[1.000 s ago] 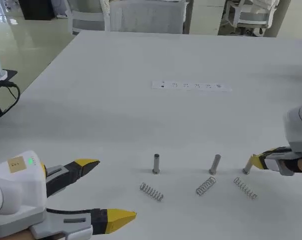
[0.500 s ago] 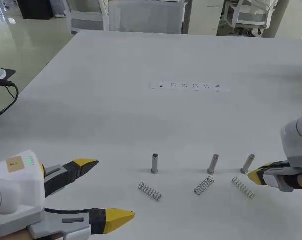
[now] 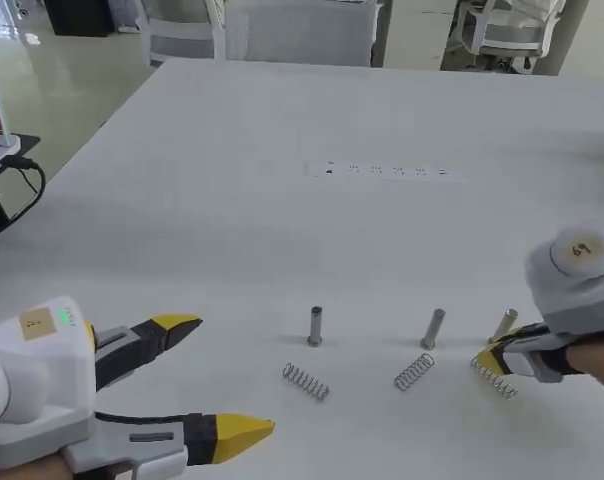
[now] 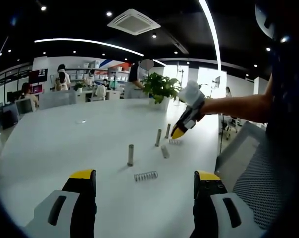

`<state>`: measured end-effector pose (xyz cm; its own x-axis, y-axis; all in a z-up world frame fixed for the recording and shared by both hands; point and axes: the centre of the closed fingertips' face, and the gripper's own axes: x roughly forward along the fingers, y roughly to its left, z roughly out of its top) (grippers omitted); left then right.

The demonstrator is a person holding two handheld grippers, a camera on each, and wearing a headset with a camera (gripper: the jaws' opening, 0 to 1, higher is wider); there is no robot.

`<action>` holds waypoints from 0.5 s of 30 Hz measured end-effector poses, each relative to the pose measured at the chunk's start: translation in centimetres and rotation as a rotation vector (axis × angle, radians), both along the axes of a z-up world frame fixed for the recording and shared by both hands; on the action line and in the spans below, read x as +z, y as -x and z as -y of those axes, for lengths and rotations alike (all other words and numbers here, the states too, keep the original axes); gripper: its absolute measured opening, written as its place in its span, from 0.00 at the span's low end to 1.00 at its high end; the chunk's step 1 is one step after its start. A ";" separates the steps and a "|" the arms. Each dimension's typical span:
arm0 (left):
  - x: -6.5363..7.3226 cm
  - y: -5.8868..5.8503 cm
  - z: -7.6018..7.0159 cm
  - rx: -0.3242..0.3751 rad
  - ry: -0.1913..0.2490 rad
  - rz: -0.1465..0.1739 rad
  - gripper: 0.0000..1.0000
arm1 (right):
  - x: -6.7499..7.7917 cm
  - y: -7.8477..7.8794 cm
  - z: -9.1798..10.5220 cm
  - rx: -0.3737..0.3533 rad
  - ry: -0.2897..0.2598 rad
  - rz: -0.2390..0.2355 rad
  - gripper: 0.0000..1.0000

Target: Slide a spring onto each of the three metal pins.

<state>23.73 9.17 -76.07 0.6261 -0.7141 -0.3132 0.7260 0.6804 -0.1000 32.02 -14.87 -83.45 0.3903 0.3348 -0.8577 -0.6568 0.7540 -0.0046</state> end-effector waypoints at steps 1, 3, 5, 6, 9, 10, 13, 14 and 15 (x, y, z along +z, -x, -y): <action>0.0 0.0 0.0 0.000 0.000 -0.001 0.78 | -0.1 -0.1 -0.1 0.002 0.003 -0.004 0.09; 0.0 0.0 0.0 0.001 0.002 0.000 0.78 | -0.3 0.0 -0.1 0.010 0.018 -0.016 0.09; 0.1 0.0 0.0 0.002 0.005 0.000 0.78 | -0.5 0.0 -0.1 0.017 0.032 -0.024 0.09; 0.1 0.0 0.0 0.003 0.004 0.001 0.78 | -0.5 0.0 -0.1 0.018 0.036 -0.027 0.09; 0.1 -0.1 -0.1 0.005 0.006 0.002 0.78 | -0.6 -0.1 -0.1 0.022 0.044 -0.038 0.08; 0.1 -0.1 -0.1 0.005 0.006 0.003 0.77 | -0.7 -0.1 -0.1 0.022 0.046 -0.041 0.08; 0.1 -0.1 -0.1 0.005 0.005 0.003 0.77 | -0.9 0.1 -0.2 0.027 0.059 -0.057 0.08; 0.1 -0.1 -0.1 0.006 0.006 0.003 0.77 | -0.9 0.1 -0.2 0.028 0.061 -0.061 0.08; 0.1 -0.1 -0.1 0.006 0.006 0.002 0.77 | -1.0 0.1 -0.2 0.029 0.063 -0.065 0.08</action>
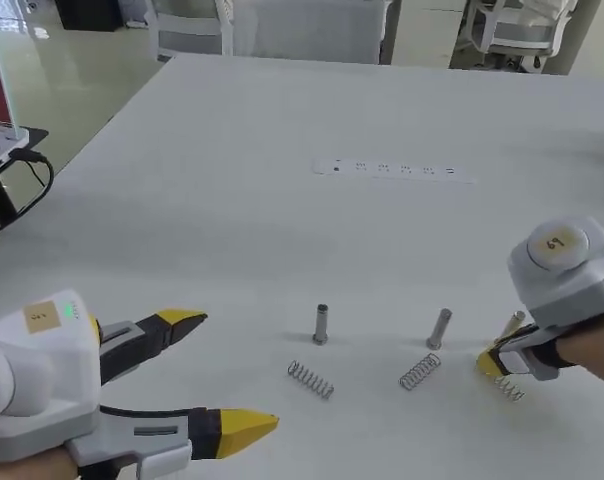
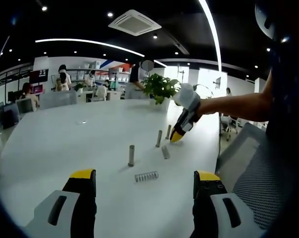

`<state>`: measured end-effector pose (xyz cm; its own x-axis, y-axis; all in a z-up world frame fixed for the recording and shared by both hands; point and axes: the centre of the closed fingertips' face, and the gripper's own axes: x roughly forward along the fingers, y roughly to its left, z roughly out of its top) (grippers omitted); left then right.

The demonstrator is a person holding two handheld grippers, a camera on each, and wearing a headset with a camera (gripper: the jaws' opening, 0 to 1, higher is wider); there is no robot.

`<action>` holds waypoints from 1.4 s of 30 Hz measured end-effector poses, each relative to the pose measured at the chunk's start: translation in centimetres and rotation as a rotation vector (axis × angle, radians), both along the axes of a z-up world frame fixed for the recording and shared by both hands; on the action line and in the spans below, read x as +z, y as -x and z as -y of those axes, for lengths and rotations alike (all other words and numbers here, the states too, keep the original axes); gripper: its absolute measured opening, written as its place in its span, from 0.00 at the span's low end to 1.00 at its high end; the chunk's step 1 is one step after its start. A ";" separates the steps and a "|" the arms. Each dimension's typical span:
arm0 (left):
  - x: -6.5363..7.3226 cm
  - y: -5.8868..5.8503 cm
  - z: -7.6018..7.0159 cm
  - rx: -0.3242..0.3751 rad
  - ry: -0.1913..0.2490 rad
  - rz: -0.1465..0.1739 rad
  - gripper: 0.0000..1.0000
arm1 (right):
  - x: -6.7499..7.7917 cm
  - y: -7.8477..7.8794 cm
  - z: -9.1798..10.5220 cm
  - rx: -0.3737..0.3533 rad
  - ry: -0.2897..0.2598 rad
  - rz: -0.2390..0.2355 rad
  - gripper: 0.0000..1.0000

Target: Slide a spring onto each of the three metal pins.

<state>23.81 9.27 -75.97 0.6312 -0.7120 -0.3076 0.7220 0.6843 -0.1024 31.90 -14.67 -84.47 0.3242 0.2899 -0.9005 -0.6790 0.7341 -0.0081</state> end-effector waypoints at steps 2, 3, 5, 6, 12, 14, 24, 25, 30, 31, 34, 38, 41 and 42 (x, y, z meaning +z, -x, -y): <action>0.0 0.0 0.0 0.001 0.001 0.000 0.77 | -0.1 0.1 0.0 0.002 0.004 -0.006 0.08; 0.0 0.0 0.0 0.001 0.001 0.000 0.77 | -0.1 0.1 -0.1 0.002 0.005 -0.008 0.08; 0.0 0.0 0.0 0.001 0.001 -0.001 0.77 | -0.3 0.2 -0.1 0.002 0.008 -0.015 0.08; 0.0 0.0 -0.1 0.001 0.001 -0.001 0.77 | -0.3 0.2 -0.1 0.002 0.009 -0.018 0.08; 0.0 0.0 -0.1 0.002 0.002 -0.002 0.77 | -0.6 0.2 0.0 0.012 0.024 -0.022 0.08; -0.1 0.0 -0.1 0.001 0.002 -0.003 0.77 | -0.6 0.3 0.0 0.013 0.025 -0.024 0.08; 0.1 0.0 0.0 0.000 0.002 0.002 0.77 | -0.7 0.3 0.2 0.011 0.027 -0.020 0.08; 0.1 0.0 0.0 0.000 0.002 0.003 0.77 | -0.5 0.3 0.1 0.007 0.021 -0.015 0.08; 0.1 0.0 0.0 -0.003 0.002 0.003 0.77 | 0.7 0.4 -0.3 0.006 0.000 0.013 0.08; 0.1 0.0 0.0 -0.005 0.001 0.003 0.77 | 0.8 0.4 -0.3 0.005 -0.003 0.016 0.08; 0.1 0.1 0.1 -0.009 -0.001 0.005 0.77 | 1.4 0.4 -0.2 0.004 -0.008 0.034 0.08; 0.2 0.1 0.1 -0.012 -0.003 0.006 0.77 | 2.1 0.5 -0.2 0.002 -0.014 0.052 0.08; 0.3 0.2 0.2 -0.014 -0.003 0.007 0.77 | 2.3 0.5 -0.1 -0.001 -0.018 0.060 0.08; 0.3 0.2 0.2 -0.014 -0.003 0.007 0.77 | 2.4 0.5 -0.1 -0.001 -0.018 0.062 0.08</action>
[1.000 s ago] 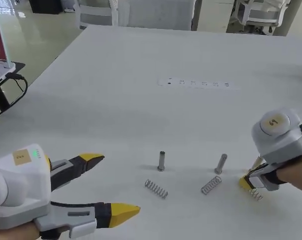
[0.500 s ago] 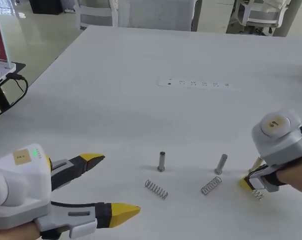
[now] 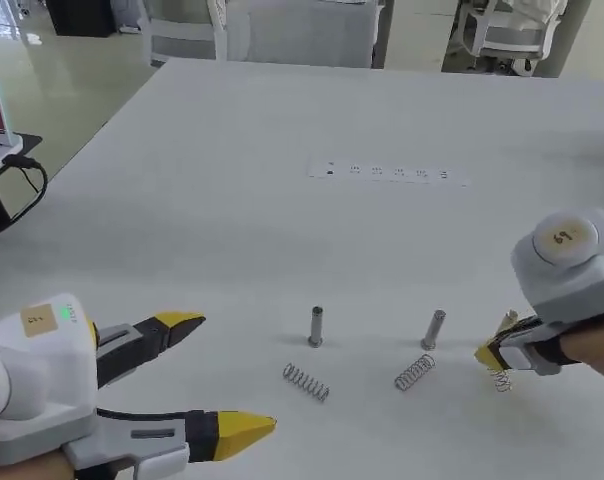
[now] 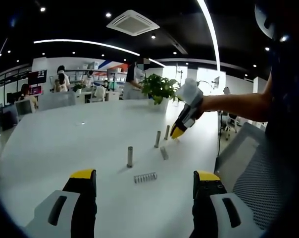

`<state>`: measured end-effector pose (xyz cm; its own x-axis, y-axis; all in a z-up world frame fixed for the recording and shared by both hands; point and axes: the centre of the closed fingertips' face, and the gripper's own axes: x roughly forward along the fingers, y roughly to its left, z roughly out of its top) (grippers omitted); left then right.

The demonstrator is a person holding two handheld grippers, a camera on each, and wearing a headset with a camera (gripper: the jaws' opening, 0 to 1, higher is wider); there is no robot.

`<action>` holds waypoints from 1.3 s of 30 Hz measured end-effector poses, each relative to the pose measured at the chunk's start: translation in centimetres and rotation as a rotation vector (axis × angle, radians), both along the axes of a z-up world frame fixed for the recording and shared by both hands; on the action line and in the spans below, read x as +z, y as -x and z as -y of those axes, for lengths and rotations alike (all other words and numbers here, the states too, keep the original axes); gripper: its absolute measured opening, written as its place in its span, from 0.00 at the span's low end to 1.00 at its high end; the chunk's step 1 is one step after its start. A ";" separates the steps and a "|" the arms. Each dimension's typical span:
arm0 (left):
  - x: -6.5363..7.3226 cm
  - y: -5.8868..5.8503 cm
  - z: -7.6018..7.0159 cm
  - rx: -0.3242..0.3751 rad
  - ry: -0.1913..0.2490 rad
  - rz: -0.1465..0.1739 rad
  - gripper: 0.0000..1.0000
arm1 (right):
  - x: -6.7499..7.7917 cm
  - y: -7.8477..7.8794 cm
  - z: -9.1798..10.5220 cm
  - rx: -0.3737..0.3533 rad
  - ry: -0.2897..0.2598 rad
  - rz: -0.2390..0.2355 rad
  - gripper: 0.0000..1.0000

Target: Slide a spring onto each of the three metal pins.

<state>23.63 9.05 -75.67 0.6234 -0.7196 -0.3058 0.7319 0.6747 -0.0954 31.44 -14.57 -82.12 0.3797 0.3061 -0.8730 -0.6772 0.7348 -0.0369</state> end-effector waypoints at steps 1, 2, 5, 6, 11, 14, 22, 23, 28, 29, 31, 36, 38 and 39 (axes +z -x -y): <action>0.0 0.0 0.0 -0.001 0.000 0.000 0.77 | 0.1 0.0 0.0 -0.001 -0.002 0.002 0.08; 0.0 0.0 0.0 0.000 0.000 0.001 0.77 | 0.2 0.1 0.0 -0.002 -0.006 0.003 0.08; 0.1 0.0 -0.1 0.000 0.001 0.004 0.77 | 0.4 -0.1 0.0 -0.008 -0.016 0.012 0.08; 0.1 0.0 -0.1 0.001 0.001 0.004 0.77 | 0.5 -0.1 0.0 -0.011 -0.020 0.014 0.08; 0.4 -0.1 -0.1 0.006 0.005 0.007 0.77 | 1.5 -0.1 -0.2 -0.035 -0.072 0.034 0.08; 0.4 -0.1 -0.1 0.004 0.005 0.009 0.76 | 2.5 0.1 -0.6 -0.052 -0.122 0.049 0.08; 1.0 -0.2 0.1 -0.005 0.011 0.017 0.75 | 5.5 0.5 -2.5 -0.069 -0.253 0.089 0.08; 1.1 -0.2 0.2 -0.009 0.014 0.017 0.74 | 5.9 0.5 -2.8 -0.071 -0.269 0.095 0.08; 1.5 -0.3 0.5 -0.027 0.020 0.021 0.71 | 7.6 0.6 -4.2 -0.071 -0.344 0.113 0.08; 1.7 -0.3 0.6 -0.033 0.020 0.025 0.70 | 7.9 0.6 -4.6 -0.072 -0.368 0.115 0.08; 1.9 -0.3 0.8 -0.045 0.021 0.026 0.69 | 8.5 0.6 -5.3 -0.076 -0.417 0.108 0.08; 3.1 -0.8 1.6 -0.086 0.040 0.037 0.64 | 9.5 0.8 -6.7 -0.083 -0.511 0.097 0.08; 3.9 -1.0 2.1 -0.095 0.059 0.047 0.63 | 9.8 0.9 -7.1 -0.082 -0.535 0.088 0.08; 4.1 -1.1 2.3 -0.099 0.062 0.050 0.62 | 9.9 1.0 -7.3 -0.081 -0.542 0.089 0.08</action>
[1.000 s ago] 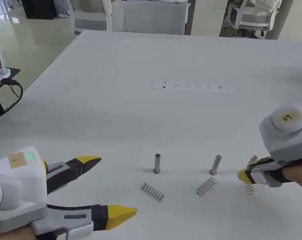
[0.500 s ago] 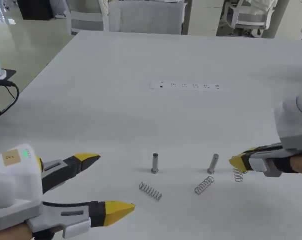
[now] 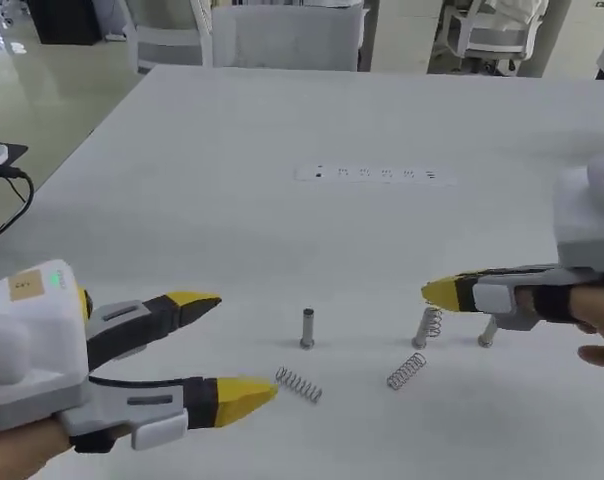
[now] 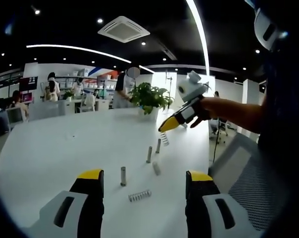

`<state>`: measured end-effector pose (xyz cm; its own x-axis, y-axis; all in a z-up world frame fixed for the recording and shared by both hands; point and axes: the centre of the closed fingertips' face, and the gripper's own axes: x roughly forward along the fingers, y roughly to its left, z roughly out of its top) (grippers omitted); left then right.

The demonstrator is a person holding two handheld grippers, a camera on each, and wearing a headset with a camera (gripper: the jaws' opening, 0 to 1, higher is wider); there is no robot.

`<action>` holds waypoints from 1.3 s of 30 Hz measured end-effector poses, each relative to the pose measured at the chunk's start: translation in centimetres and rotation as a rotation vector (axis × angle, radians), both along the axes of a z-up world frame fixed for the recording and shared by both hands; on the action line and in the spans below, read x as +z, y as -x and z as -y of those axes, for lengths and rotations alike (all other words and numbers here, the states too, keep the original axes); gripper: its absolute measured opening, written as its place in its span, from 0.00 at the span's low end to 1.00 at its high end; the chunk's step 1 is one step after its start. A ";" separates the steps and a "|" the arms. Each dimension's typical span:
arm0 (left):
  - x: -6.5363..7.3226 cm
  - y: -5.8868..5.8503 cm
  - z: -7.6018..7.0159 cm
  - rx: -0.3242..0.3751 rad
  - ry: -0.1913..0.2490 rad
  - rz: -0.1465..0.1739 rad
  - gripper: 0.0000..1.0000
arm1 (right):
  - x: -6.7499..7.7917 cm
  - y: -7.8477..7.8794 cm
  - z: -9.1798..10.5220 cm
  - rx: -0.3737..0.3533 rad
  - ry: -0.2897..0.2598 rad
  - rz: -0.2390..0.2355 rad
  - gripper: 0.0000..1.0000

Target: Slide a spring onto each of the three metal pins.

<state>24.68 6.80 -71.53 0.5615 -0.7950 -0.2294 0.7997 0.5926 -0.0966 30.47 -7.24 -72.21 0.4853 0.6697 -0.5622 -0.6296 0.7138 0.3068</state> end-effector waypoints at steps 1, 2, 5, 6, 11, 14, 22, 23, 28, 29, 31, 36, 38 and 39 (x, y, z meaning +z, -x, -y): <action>0.2 -0.1 0.2 -0.005 0.001 0.003 0.61 | 0.2 0.1 -0.3 0.002 -0.012 0.001 0.08; 0.6 -0.2 0.5 -0.013 0.014 0.004 0.61 | 0.4 0.1 -0.5 0.005 -0.018 0.003 0.08; 1.2 -0.3 1.2 -0.034 0.033 -0.003 0.59 | 1.1 0.3 -1.2 0.014 -0.049 0.008 0.08; 1.4 -0.3 1.4 -0.040 0.031 0.002 0.59 | 1.3 0.4 -1.4 0.017 -0.055 0.008 0.08; 2.1 -0.7 2.4 -0.074 0.044 0.011 0.56 | 2.6 0.9 -2.8 0.042 -0.087 0.023 0.08; 2.5 -1.0 3.2 -0.091 0.049 0.014 0.54 | 3.6 1.4 -4.0 0.066 -0.106 0.034 0.08; 3.0 -1.1 5.0 -0.129 0.070 0.017 0.46 | 6.0 2.3 -6.7 0.117 -0.178 0.061 0.08; 3.0 -1.0 5.2 -0.134 0.068 0.019 0.46 | 6.2 2.4 -7.0 0.124 -0.188 0.061 0.08; 3.0 -1.0 5.8 -0.141 0.064 0.028 0.40 | 6.6 2.9 -7.8 0.145 -0.202 0.064 0.08; 3.0 -1.0 5.9 -0.141 0.064 0.027 0.38 | 6.6 2.9 -7.9 0.149 -0.203 0.062 0.08; 2.9 -1.1 6.0 -0.137 0.056 0.023 0.33 | 6.6 3.1 -8.1 0.154 -0.204 0.062 0.08; 3.0 -1.1 6.2 -0.140 0.053 0.032 0.22 | 6.7 3.2 -8.4 0.159 -0.211 0.064 0.08; 3.1 -1.1 6.3 -0.144 0.060 0.032 0.20 | 6.7 3.3 -8.5 0.160 -0.213 0.063 0.08; 3.2 -1.1 6.4 -0.144 0.063 0.034 0.18 | 6.7 3.3 -8.5 0.162 -0.214 0.063 0.08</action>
